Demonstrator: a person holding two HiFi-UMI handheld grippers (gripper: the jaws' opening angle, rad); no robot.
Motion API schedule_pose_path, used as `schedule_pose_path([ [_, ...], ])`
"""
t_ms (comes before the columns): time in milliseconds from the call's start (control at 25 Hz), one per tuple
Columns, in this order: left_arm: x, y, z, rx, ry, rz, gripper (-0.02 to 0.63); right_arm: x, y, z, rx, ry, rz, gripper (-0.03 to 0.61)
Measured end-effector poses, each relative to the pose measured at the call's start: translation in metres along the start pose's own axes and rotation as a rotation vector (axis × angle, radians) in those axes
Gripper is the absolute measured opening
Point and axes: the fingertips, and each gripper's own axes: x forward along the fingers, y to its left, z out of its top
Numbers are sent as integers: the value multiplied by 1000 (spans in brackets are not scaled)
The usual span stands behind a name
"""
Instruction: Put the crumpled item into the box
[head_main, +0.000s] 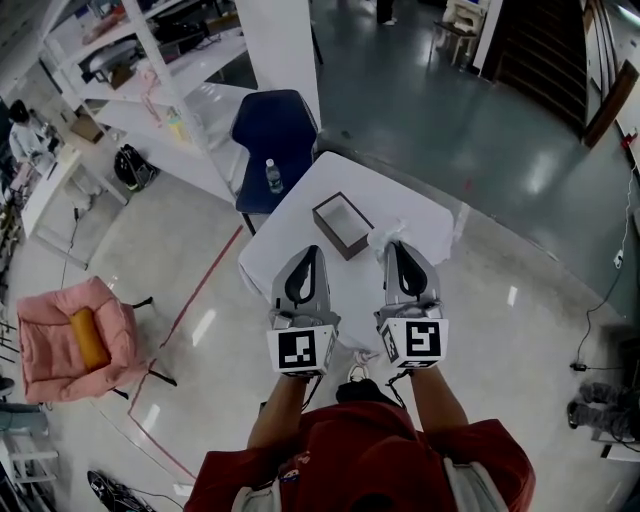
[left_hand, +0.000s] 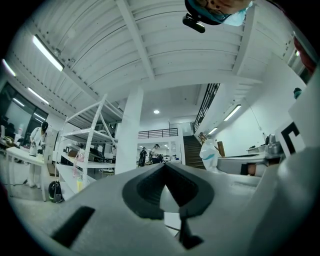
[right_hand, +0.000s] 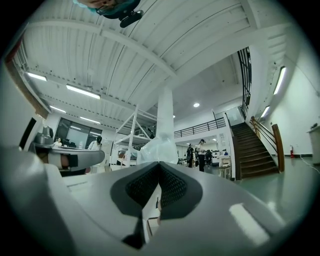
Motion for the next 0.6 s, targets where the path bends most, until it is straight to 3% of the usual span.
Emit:
schedule_pose_path([
  [320, 46, -26, 0, 9, -19, 1, 3, 18, -51, -6, 7, -3, -7, 3],
  [600, 59, -46, -13, 28, 17, 3, 3, 21, -75, -18, 32, 14, -4, 3],
])
